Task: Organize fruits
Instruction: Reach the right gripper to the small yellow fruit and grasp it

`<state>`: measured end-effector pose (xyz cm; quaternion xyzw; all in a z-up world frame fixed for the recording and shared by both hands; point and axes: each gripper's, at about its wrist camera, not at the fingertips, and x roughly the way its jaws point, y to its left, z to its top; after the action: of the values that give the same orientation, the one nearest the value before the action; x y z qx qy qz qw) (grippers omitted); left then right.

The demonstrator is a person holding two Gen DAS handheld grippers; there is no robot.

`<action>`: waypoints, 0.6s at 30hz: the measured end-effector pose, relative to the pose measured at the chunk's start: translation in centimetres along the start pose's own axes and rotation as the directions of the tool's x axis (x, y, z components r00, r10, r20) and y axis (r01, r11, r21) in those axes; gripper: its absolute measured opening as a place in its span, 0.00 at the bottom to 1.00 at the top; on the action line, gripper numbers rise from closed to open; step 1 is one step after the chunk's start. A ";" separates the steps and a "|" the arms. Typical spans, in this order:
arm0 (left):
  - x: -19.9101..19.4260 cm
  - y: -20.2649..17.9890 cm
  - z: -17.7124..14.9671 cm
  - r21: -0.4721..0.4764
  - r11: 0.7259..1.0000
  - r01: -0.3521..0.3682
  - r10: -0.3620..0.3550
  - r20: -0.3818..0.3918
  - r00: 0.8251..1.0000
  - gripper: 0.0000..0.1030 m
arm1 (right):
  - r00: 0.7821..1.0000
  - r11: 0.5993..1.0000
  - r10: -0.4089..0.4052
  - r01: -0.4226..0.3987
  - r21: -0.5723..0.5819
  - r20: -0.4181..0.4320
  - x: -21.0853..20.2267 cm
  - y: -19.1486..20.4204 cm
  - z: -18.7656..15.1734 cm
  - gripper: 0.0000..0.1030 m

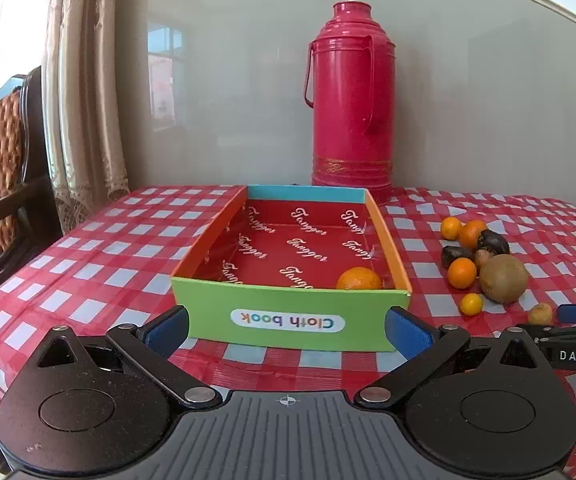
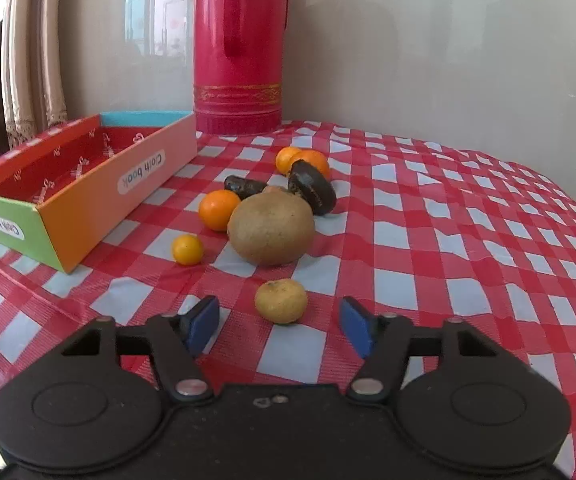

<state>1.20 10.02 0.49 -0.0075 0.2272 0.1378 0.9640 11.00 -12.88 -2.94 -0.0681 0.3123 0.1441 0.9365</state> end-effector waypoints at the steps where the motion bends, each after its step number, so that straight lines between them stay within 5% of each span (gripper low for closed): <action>1: 0.0 0.2 -0.1 -0.003 1.000 -0.002 0.002 0.000 1.000 1.00 | 1.000 1.000 0.001 -0.001 0.001 0.001 0.1 0.1 0.1 0.47; 2: 0.2 0.4 -0.1 -0.006 1.000 0.000 0.000 -0.003 1.000 1.00 | 1.000 1.000 0.012 -0.012 0.002 -0.001 0.1 0.2 0.2 0.39; 3: 0.3 0.6 -0.2 -0.009 1.000 -0.001 0.001 -0.009 1.000 1.00 | 1.000 1.000 0.022 -0.022 0.005 -0.003 0.1 0.3 0.3 0.19; 6: 0.4 1.5 -0.4 -0.020 1.000 -0.008 0.008 -0.012 1.000 1.00 | 0.999 0.999 -0.022 0.022 -0.037 0.023 -0.2 1.4 0.6 0.19; 18: -0.1 5.3 -1.2 -0.056 0.997 -0.044 0.043 -0.014 0.999 1.00 | 0.961 0.989 0.140 -0.125 -0.077 0.237 -3.2 8.2 3.7 0.19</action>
<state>-0.89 15.00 -0.30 -0.0304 0.2297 0.1651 0.9587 8.10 -5.06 1.66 -0.0577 0.1953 0.2230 0.9533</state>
